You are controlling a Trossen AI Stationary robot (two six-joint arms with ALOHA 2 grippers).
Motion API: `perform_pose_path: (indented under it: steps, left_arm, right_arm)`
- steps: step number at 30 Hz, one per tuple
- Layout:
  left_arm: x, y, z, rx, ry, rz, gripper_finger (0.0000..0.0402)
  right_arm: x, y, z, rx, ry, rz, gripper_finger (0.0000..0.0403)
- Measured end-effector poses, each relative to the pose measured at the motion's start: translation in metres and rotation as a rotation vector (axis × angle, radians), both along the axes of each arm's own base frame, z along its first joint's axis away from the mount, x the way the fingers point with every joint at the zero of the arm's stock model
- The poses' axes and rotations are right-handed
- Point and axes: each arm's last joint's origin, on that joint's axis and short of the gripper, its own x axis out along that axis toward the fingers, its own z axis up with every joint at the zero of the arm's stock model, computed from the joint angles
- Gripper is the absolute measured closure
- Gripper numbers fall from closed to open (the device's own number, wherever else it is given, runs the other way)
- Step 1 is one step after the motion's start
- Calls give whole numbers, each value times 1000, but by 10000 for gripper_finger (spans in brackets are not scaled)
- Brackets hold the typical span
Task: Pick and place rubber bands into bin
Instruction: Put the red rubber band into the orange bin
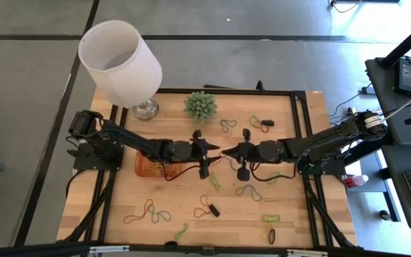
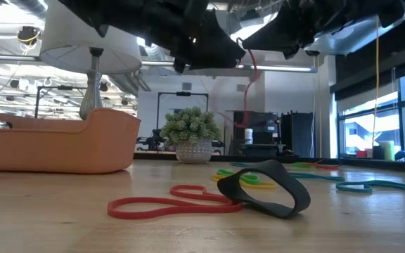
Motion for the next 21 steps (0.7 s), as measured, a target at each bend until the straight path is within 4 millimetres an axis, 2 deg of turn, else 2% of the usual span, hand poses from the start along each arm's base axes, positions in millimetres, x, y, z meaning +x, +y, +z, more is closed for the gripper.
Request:
perform_pose_path:
  steps: [5, 12, 18, 21]
  left_arm:
    - [0, 0, 0, -1, 1, -4, 277]
    - [0, -2, 1, -17, 3, -74, 390]
    - [-1, -2, 1, 74, 25, -88, 397]
    - [-5, -1, 9, 79, 20, -76, 398]
  right_arm:
    - [0, 0, 0, 1, 0, -1, 403]
    - [0, 0, -1, 15, 5, -5, 390]
    - [-2, 0, -5, 47, 40, -22, 355]
    - [-3, -1, -9, 67, 81, -36, 336]
